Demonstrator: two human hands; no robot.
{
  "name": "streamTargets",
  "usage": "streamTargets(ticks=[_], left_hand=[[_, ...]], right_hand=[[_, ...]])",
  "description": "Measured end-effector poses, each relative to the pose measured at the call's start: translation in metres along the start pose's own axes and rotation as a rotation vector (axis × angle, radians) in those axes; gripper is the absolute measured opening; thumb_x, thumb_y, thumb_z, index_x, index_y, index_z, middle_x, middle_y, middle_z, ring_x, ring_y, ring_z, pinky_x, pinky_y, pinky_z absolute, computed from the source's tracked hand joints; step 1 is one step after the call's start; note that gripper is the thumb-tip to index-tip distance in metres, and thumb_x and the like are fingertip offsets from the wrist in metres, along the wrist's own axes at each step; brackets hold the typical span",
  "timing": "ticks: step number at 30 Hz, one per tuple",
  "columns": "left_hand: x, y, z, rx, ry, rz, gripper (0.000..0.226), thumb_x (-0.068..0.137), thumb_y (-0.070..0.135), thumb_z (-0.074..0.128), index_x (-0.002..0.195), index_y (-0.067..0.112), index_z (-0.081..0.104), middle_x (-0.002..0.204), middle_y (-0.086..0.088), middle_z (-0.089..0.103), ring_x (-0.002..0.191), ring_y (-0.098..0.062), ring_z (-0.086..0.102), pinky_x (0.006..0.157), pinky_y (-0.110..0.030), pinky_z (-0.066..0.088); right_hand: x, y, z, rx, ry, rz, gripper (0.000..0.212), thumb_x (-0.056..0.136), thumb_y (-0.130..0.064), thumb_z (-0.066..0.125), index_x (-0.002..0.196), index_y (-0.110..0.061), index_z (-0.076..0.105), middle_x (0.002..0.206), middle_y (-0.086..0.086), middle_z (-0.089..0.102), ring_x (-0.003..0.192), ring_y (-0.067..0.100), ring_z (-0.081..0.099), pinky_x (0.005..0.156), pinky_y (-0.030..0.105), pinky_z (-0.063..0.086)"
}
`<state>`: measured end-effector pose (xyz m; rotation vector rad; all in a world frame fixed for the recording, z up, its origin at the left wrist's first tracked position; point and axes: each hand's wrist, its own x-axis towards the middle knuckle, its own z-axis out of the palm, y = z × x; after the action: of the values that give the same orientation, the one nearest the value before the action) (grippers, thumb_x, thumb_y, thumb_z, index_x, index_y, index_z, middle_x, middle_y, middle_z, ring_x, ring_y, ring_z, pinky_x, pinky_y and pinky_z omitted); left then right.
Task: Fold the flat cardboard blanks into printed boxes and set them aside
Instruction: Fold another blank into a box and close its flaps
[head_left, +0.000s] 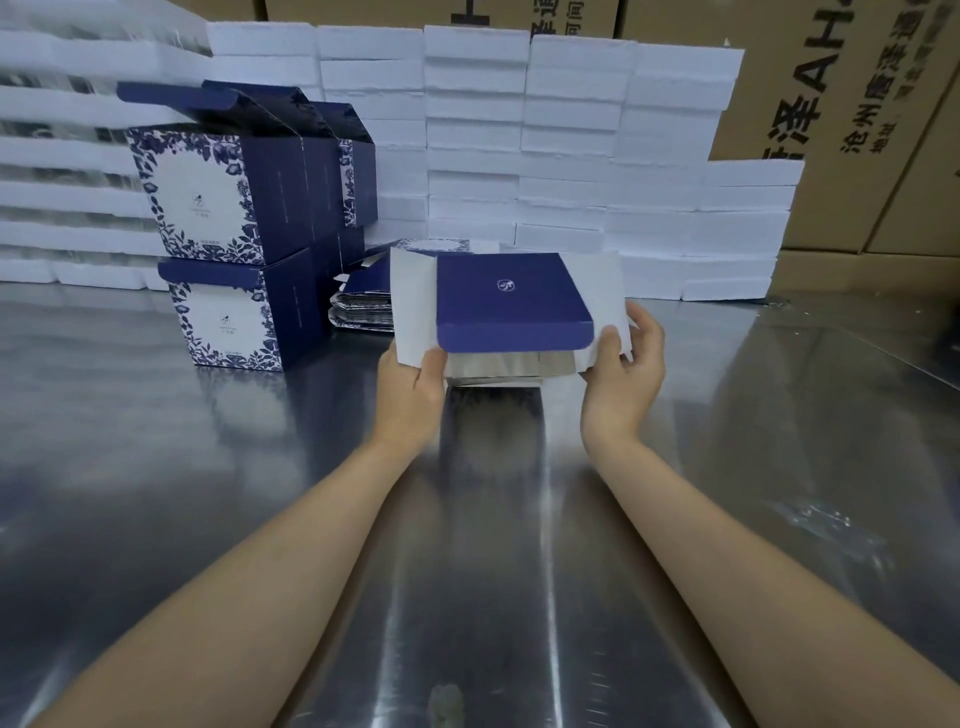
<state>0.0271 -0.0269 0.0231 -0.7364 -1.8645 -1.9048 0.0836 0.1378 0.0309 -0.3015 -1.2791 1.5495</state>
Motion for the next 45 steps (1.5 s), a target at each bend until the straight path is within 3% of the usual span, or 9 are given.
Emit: streamTargets(ticks=[8, 12, 16, 21, 26, 31, 35, 41, 45], left_hand=[[0.007, -0.007, 0.002, 0.156, 0.089, 0.026, 0.049, 0.104, 0.016, 0.041, 0.057, 0.022, 0.029, 0.042, 0.011, 0.027, 0.041, -0.003, 0.029, 0.043, -0.016, 0.02], [0.008, -0.008, 0.002, 0.169, 0.078, 0.058, 0.05, 0.104, 0.018, 0.04, 0.056, 0.022, 0.029, 0.047, 0.013, 0.027, 0.041, -0.002, 0.03, 0.044, -0.017, 0.021], [0.002, -0.002, 0.002, 0.052, 0.009, 0.09, 0.04, 0.094, 0.02, 0.042, 0.055, 0.024, 0.034, 0.041, 0.012, 0.036, 0.042, 0.0, 0.036, 0.045, -0.011, 0.025], [-0.003, 0.001, -0.003, -0.065, -0.087, 0.138, 0.023, 0.085, 0.013, 0.041, 0.063, 0.013, 0.05, 0.054, 0.014, 0.046, 0.051, 0.002, 0.045, 0.05, -0.011, 0.033], [-0.004, 0.002, -0.004, -0.035, -0.174, 0.208, 0.026, 0.084, 0.008, 0.042, 0.063, 0.021, 0.051, 0.054, 0.017, 0.051, 0.052, 0.004, 0.045, 0.052, -0.009, 0.031], [-0.003, -0.002, -0.007, -0.064, -0.072, 0.159, 0.051, 0.076, 0.037, 0.043, 0.067, -0.011, 0.056, 0.064, -0.008, 0.044, 0.063, -0.018, 0.042, 0.056, -0.03, 0.03], [-0.003, 0.001, -0.007, -0.08, -0.005, 0.147, 0.054, 0.072, 0.04, 0.042, 0.063, -0.013, 0.052, 0.066, -0.007, 0.039, 0.064, -0.018, 0.034, 0.055, -0.029, 0.023], [-0.003, 0.002, -0.004, -0.01, 0.002, 0.187, 0.038, 0.079, 0.037, 0.043, 0.065, 0.002, 0.051, 0.06, 0.001, 0.041, 0.055, -0.003, 0.038, 0.051, -0.021, 0.031], [0.002, 0.004, -0.004, 0.164, -0.02, 0.438, 0.019, 0.087, 0.02, 0.046, 0.096, 0.004, 0.052, 0.107, -0.004, 0.052, 0.101, -0.011, 0.052, 0.084, -0.022, 0.044]], right_hand=[[-0.001, -0.007, 0.003, -0.115, -0.009, -0.127, 0.034, 0.089, -0.006, 0.05, 0.1, -0.038, 0.054, 0.11, -0.019, 0.059, 0.084, 0.011, 0.059, 0.081, 0.048, 0.053], [0.001, -0.009, -0.003, -0.37, -0.071, -0.481, 0.027, 0.083, 0.003, 0.048, 0.083, -0.019, 0.063, 0.135, -0.001, 0.049, 0.121, 0.016, 0.048, 0.083, 0.018, 0.044], [0.009, -0.023, -0.009, -0.596, -0.224, -0.872, 0.041, 0.074, 0.004, 0.047, 0.111, -0.001, 0.064, 0.135, 0.011, 0.053, 0.123, 0.028, 0.047, 0.098, 0.037, 0.042], [0.02, -0.048, -0.017, -0.692, -0.343, -1.019, 0.036, 0.075, 0.003, 0.049, 0.104, -0.004, 0.069, 0.136, 0.012, 0.053, 0.071, 0.025, 0.063, 0.048, 0.035, 0.046], [0.032, -0.066, -0.018, -0.614, -0.451, -0.807, 0.046, 0.082, -0.006, 0.045, 0.122, -0.018, 0.064, 0.138, 0.003, 0.05, 0.048, 0.005, 0.043, 0.055, 0.033, 0.044], [0.032, -0.082, -0.021, -0.467, -0.571, -0.625, 0.059, 0.08, -0.003, 0.038, 0.128, -0.033, 0.054, 0.131, -0.022, 0.051, 0.047, 0.029, 0.055, 0.053, 0.023, 0.049], [0.031, -0.082, -0.021, -0.476, -0.564, -0.549, 0.067, 0.081, 0.001, 0.038, 0.14, -0.03, 0.047, 0.069, -0.041, 0.057, 0.043, 0.013, 0.057, 0.051, 0.007, 0.04], [0.025, -0.087, -0.016, -0.512, -0.571, -0.505, 0.066, 0.086, 0.001, 0.039, 0.143, -0.032, 0.043, 0.09, -0.023, 0.051, 0.051, 0.044, 0.053, 0.048, 0.007, 0.041], [0.028, -0.089, -0.017, -0.512, -0.565, -0.41, 0.065, 0.087, -0.001, 0.04, 0.141, -0.038, 0.043, 0.055, -0.025, 0.05, 0.046, 0.023, 0.057, 0.048, 0.006, 0.039]])
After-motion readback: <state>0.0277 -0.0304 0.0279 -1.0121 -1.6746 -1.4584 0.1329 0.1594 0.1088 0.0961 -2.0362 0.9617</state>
